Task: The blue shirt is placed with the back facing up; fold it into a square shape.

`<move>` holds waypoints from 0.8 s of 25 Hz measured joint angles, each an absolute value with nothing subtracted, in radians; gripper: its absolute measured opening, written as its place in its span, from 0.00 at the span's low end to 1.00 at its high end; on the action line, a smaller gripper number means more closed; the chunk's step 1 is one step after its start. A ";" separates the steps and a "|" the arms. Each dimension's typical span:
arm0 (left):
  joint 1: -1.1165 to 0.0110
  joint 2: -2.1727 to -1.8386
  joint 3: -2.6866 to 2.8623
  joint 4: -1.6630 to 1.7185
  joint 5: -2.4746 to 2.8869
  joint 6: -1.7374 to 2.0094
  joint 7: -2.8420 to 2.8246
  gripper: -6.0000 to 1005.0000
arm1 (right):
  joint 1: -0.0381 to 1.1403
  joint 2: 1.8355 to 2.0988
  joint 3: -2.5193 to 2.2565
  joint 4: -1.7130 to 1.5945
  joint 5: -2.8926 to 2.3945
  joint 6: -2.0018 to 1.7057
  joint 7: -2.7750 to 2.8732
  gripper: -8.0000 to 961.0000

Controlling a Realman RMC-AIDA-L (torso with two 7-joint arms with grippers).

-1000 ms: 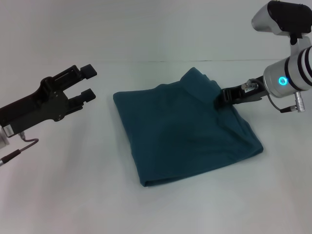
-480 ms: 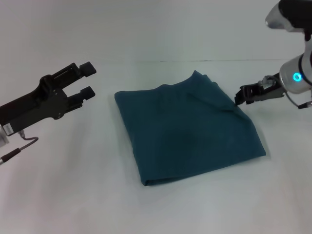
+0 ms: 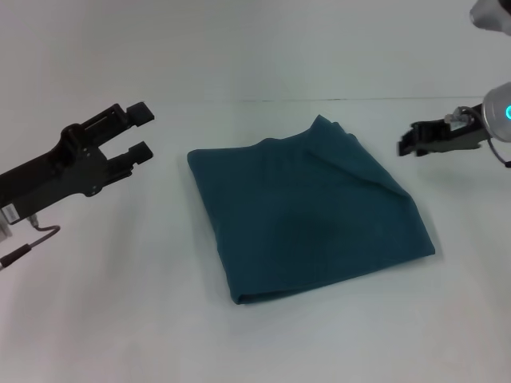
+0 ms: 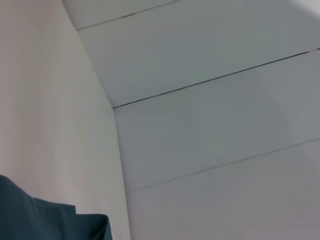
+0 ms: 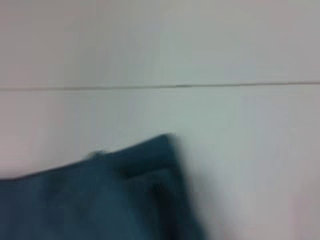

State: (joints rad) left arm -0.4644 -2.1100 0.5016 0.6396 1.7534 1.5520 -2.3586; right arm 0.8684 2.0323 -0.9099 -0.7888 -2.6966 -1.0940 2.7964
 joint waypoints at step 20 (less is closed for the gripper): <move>-0.462 -2.110 0.478 0.624 1.748 1.555 -2.357 0.84 | 0.895 2.037 -0.977 -0.610 -2.458 -0.984 2.624 0.30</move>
State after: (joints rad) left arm -0.4618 -2.1103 0.4785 0.6239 1.7482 1.5548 -2.3569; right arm 0.8954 2.0368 -0.9769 -0.6101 -2.4581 -0.9839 2.6243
